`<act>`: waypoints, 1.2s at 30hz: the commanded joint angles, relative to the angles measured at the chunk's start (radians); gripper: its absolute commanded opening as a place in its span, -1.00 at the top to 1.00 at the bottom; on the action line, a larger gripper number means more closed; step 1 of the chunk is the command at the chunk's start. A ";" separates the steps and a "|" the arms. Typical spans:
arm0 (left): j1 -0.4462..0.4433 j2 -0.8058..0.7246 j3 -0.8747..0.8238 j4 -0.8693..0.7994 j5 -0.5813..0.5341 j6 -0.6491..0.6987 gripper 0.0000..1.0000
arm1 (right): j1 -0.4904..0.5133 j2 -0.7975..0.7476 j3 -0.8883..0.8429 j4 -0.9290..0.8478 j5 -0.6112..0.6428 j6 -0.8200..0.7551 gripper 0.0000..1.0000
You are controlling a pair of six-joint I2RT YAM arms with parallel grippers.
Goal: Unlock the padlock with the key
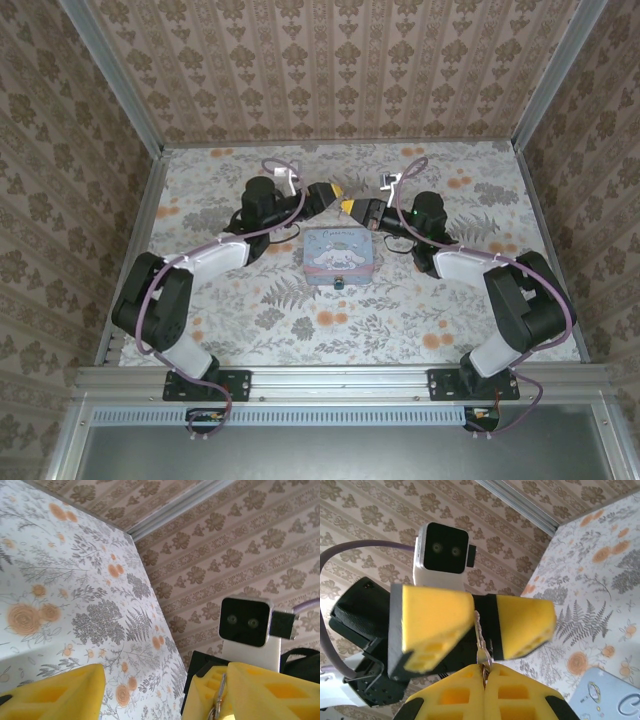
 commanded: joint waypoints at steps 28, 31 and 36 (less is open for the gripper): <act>-0.019 -0.104 0.139 -0.611 0.010 -0.189 -0.40 | 0.251 -0.255 0.102 -0.867 0.735 -0.824 1.00; -0.034 -0.107 0.136 -0.606 -0.021 -0.244 -0.40 | 0.291 -0.260 0.093 -0.830 0.838 -0.916 1.00; -0.068 -0.098 0.134 -0.577 -0.055 -0.311 -0.38 | 0.364 -0.261 0.064 -0.704 0.974 -1.076 1.00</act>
